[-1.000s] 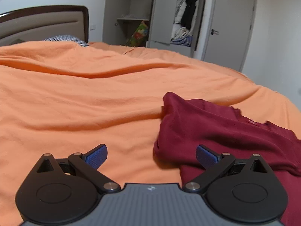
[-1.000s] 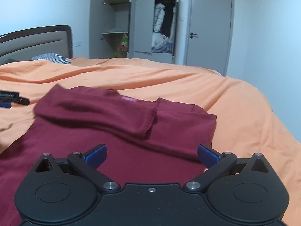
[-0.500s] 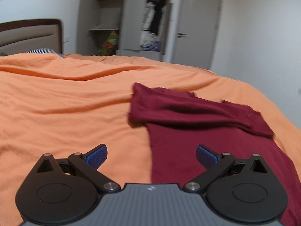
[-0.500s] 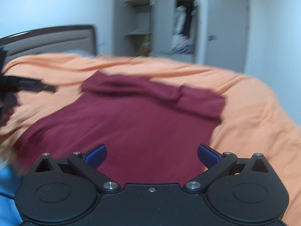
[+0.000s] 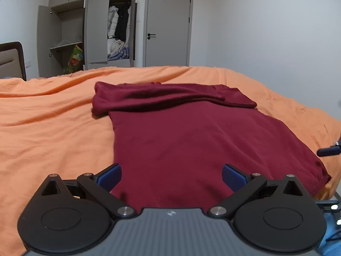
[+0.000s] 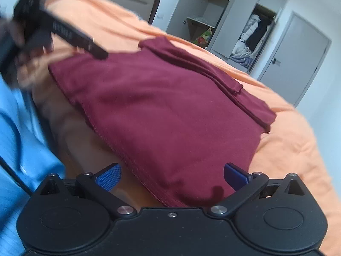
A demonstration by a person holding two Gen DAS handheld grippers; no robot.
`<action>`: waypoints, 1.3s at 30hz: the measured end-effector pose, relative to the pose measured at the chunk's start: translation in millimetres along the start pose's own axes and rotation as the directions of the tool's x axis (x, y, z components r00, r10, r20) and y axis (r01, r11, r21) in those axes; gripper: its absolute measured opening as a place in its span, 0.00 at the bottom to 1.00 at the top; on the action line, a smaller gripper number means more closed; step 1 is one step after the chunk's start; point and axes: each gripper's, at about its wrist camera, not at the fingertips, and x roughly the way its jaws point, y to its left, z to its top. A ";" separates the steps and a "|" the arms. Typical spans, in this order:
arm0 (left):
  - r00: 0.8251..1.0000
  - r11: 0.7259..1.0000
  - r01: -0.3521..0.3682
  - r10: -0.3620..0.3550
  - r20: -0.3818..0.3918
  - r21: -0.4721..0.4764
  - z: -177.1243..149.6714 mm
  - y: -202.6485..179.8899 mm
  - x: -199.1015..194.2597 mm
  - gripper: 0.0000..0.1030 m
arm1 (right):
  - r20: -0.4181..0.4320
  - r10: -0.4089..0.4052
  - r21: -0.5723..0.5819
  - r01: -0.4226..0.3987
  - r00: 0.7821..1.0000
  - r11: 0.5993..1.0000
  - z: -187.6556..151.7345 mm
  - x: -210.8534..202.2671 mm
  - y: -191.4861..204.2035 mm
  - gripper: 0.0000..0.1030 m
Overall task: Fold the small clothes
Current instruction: 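Grasp the shirt hem with the right gripper while the left gripper grasps the hem too, then lift the hem with both grippers, fold it over toward the collar, and release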
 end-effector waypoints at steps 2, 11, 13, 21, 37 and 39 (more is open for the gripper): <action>1.000 1.000 0.007 -0.007 -0.004 -0.005 -2.2 -2.1 -1.2 1.00 | 0.005 -0.040 -0.049 0.040 0.999 0.998 -2.5 4.0 6.6 0.98; 0.998 0.998 0.061 -0.061 0.007 -0.004 -5.0 -7.1 -11.5 1.00 | 0.134 -0.070 -0.133 0.088 0.989 0.987 -3.5 -3.0 25.2 0.42; 0.994 0.995 0.103 -0.103 0.017 0.001 -5.7 -7.7 -18.2 1.00 | 0.162 -0.044 -0.122 0.064 0.986 0.991 0.1 -9.1 24.1 0.23; 0.978 0.973 0.184 -0.196 0.077 0.140 -14.3 -30.3 -42.6 1.00 | 0.219 0.017 0.095 -0.038 0.976 0.995 34.6 -16.8 -16.0 0.17; 0.994 0.919 -0.111 0.099 0.052 0.378 -24.1 -71.0 -5.0 0.83 | 0.259 -0.010 0.252 -0.058 0.966 0.966 64.3 -8.5 -62.5 0.12; 0.992 0.923 -0.129 0.121 0.046 0.362 -22.7 -59.8 -9.0 0.80 | 0.250 -0.012 0.251 -0.053 0.968 0.966 61.4 -10.9 -61.2 0.12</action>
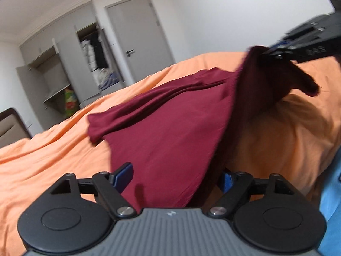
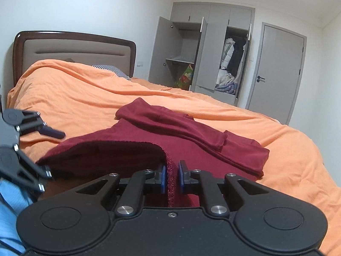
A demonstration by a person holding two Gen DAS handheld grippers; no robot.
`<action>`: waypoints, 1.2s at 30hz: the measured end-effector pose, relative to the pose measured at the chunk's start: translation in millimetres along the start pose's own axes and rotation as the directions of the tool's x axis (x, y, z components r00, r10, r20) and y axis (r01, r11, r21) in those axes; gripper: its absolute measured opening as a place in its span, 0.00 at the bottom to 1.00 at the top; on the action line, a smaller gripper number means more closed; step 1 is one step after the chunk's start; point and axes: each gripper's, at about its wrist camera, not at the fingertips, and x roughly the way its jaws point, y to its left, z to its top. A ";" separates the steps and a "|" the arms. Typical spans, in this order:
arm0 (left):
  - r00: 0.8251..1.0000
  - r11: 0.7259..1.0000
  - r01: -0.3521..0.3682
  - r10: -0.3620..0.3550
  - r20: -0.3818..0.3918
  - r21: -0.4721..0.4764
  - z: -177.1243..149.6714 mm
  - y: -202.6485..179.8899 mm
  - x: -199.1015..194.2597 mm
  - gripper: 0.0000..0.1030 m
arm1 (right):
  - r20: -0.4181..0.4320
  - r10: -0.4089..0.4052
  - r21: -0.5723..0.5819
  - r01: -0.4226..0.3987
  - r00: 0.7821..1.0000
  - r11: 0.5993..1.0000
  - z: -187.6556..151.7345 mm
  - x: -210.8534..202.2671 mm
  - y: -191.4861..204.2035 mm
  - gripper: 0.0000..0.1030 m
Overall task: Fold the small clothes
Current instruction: 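Lift the hem with both grippers, fold it over toward the collar, and release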
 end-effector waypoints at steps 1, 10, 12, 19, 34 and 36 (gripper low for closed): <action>1.000 1.000 -0.004 0.004 -0.004 -0.005 -1.4 5.9 -1.9 0.73 | -0.004 0.000 0.000 0.000 1.000 1.000 -1.4 -1.6 0.5 0.13; 0.998 0.997 0.002 0.003 0.062 -0.081 -0.5 44.5 -18.5 0.21 | -0.082 0.001 -0.016 -0.002 0.997 1.000 -24.6 -6.3 15.5 0.34; 0.996 0.995 -0.004 0.013 0.093 -0.100 2.4 49.4 -19.6 0.14 | -0.101 -0.022 -0.055 0.016 0.995 0.998 -33.3 -8.2 24.3 0.42; 0.990 0.987 0.026 -0.004 0.141 -0.160 17.5 63.7 -20.4 0.06 | -0.129 -0.114 -0.204 0.086 0.985 0.975 -66.9 -12.6 52.5 0.56; 0.930 0.975 0.030 0.054 0.364 -0.220 40.2 75.0 -84.4 0.04 | 0.225 -0.297 -0.229 0.346 0.928 0.910 -35.7 -72.4 44.6 0.05; 0.920 0.976 0.042 0.046 0.390 -0.213 45.5 82.1 -98.5 0.04 | 0.250 -0.275 -0.245 0.335 0.928 0.910 -26.8 -86.7 44.3 0.05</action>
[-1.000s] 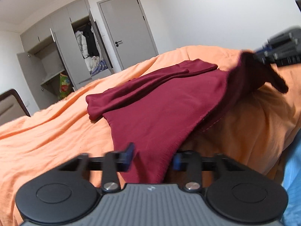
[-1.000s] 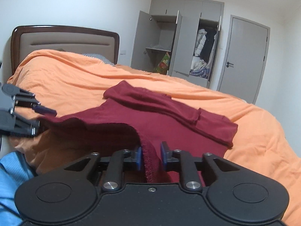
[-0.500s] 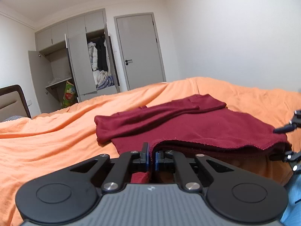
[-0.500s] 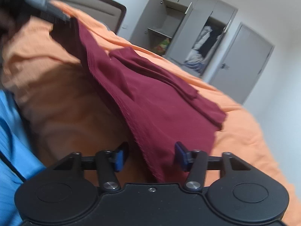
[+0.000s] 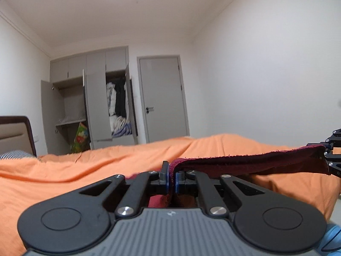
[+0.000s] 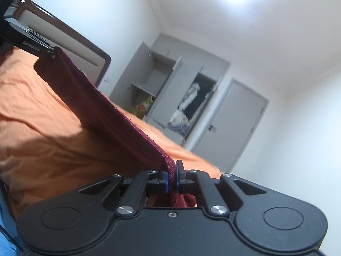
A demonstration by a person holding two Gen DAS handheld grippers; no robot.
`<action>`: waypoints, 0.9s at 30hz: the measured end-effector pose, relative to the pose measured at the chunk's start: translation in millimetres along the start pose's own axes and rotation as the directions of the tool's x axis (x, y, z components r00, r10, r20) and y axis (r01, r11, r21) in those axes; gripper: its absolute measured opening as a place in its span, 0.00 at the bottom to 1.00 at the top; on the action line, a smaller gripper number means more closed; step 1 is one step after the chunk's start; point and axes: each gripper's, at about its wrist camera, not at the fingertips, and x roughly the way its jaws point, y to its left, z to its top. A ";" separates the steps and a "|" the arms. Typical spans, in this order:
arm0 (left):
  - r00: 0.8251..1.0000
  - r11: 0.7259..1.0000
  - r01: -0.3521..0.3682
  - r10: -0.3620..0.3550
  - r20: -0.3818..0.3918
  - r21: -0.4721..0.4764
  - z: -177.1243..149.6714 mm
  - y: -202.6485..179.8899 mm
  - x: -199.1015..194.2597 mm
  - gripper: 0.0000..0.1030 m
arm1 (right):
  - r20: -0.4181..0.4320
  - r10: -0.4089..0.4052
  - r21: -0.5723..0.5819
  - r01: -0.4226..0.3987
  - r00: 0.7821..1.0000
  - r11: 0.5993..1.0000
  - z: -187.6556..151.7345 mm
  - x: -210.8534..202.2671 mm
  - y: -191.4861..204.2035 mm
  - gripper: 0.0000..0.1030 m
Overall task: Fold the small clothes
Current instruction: 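Lift the hem with both grippers, fold it over toward the collar, and release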
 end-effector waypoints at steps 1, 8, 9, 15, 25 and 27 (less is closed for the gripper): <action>1.000 1.000 0.012 -0.012 0.009 0.000 6.0 3.0 -5.9 0.04 | 0.013 0.012 -0.005 -0.012 1.000 1.000 6.3 -7.1 -4.7 0.05; 0.983 0.983 0.183 -0.183 0.012 0.005 53.8 34.6 -54.9 0.04 | 0.095 0.246 0.110 -0.256 0.965 0.960 47.5 -58.8 -62.3 0.05; 0.978 0.978 0.208 -0.208 0.009 0.013 60.5 38.6 -60.8 0.04 | 0.101 0.259 0.113 -0.270 0.961 0.956 52.8 -63.5 -66.2 0.05; 0.948 0.945 0.316 -0.313 -0.055 0.078 73.1 45.1 -63.2 0.04 | 0.086 0.300 0.106 -0.308 0.950 0.946 60.5 -55.8 -79.8 0.05; 0.918 0.925 0.380 -0.377 -0.120 -0.004 71.4 81.7 18.0 0.04 | 0.054 0.270 0.086 -0.274 0.961 0.958 59.1 31.1 -79.3 0.06; 0.913 0.920 0.391 -0.385 -0.134 0.022 74.1 90.3 43.6 0.04 | 0.042 0.267 0.075 -0.269 0.963 0.960 57.8 63.3 -85.1 0.06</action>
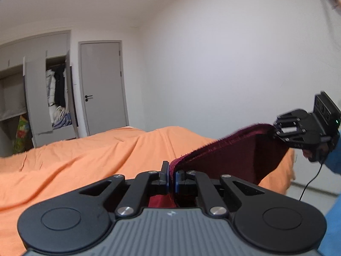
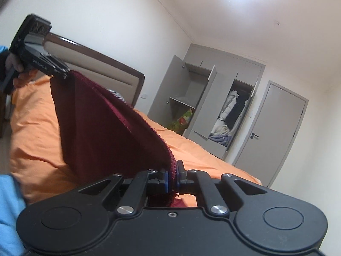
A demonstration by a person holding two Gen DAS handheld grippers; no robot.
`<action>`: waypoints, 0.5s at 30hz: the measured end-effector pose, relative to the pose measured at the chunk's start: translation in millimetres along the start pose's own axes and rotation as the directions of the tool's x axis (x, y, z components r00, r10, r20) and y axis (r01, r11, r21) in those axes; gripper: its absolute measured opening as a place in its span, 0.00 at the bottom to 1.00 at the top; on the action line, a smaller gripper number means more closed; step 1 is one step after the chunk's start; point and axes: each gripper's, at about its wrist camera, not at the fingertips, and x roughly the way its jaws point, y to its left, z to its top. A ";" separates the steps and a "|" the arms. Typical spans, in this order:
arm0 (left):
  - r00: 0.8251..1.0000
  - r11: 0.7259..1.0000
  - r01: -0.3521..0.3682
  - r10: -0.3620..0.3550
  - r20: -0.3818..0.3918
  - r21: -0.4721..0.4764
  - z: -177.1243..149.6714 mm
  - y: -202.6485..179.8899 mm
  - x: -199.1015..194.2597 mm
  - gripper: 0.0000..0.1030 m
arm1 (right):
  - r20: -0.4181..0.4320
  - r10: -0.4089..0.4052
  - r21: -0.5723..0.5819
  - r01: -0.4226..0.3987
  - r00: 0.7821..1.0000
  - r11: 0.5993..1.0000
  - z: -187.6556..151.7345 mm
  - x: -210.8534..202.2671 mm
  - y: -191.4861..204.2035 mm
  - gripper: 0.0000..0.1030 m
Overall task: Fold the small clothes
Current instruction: 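Lift the hem with both grippers, fold it over toward the collar, and release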
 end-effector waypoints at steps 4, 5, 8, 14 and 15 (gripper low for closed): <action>0.997 1.000 0.024 -0.025 -0.067 -0.012 8.9 42.7 63.0 0.05 | -0.061 0.045 0.011 -0.044 0.997 0.999 -7.9 65.1 -39.0 0.08; 0.995 0.999 0.033 -0.034 -0.092 -0.015 8.8 54.0 81.5 0.05 | -0.087 0.051 0.001 -0.051 0.995 0.999 -11.9 83.8 -46.6 0.08; 0.985 0.998 0.041 -0.048 -0.167 -0.042 5.1 88.4 132.3 0.05 | -0.165 0.087 0.021 -0.084 0.982 0.996 -25.1 139.3 -67.5 0.08; 0.948 0.984 0.011 -0.067 -0.312 -0.176 -29.4 150.6 209.5 0.05 | -0.319 0.146 0.066 -0.132 0.936 0.989 -59.4 231.8 -74.1 0.08; 0.940 0.980 0.000 -0.068 -0.335 -0.198 -37.1 159.6 221.3 0.05 | -0.339 0.155 0.072 -0.139 0.928 0.988 -65.0 242.4 -73.1 0.08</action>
